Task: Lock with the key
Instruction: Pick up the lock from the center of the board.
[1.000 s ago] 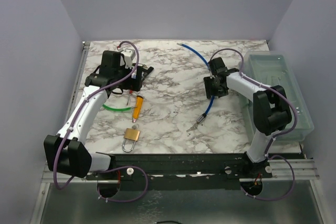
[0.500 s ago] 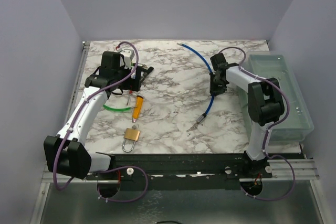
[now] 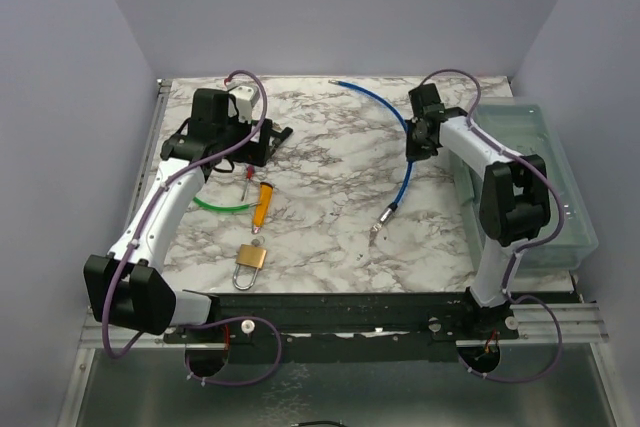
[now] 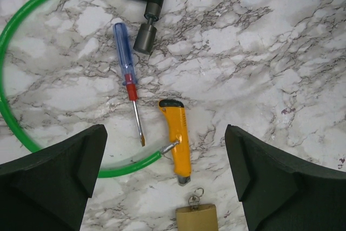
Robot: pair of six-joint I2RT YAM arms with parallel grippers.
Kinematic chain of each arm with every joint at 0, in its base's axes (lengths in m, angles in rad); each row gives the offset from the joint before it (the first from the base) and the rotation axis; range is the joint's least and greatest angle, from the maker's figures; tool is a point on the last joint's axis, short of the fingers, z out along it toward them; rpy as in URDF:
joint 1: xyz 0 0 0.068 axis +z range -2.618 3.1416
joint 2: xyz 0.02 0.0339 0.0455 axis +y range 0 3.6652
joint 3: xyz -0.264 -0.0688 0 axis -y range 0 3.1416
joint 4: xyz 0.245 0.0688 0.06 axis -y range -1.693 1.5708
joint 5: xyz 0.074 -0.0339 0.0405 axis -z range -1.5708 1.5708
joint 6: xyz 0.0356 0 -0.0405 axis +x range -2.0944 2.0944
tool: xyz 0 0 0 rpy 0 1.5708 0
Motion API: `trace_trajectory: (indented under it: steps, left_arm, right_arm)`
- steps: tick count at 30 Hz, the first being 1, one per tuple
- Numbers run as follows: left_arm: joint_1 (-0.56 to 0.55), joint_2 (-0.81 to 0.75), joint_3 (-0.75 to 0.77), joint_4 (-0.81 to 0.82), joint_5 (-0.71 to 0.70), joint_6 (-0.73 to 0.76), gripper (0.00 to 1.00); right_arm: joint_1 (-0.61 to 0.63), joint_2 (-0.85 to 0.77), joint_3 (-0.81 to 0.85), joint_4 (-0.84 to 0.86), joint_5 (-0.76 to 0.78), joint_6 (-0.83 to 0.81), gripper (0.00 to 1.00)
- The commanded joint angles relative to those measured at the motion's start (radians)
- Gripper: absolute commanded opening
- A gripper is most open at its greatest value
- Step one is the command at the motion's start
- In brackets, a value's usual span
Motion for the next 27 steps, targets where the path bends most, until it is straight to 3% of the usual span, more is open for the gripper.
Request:
trace_trajectory:
  steps: [1,4,12,19,27]
  left_arm:
    - [-0.004,0.03,0.086,0.022,0.084,0.084,0.99]
    - [-0.004,0.041,0.128,-0.004,0.178,0.142,0.99]
    - [-0.004,0.091,0.22,-0.012,0.326,0.189,0.99]
    - [-0.009,0.147,0.306,-0.015,0.476,0.335,0.99]
    - [-0.038,0.296,0.46,0.122,0.613,0.449,0.99]
  right_arm:
    - [-0.004,-0.103,0.071,0.094,-0.005,-0.123,0.0]
    - [-0.004,-0.139,0.092,0.101,-0.103,-0.226,0.0]
    - [-0.004,-0.256,0.064,0.227,-0.049,-0.418,0.0]
    - [-0.004,-0.393,-0.027,0.361,-0.066,-0.556,0.0]
    - [-0.003,-0.517,-0.089,0.445,-0.155,-0.632,0.0]
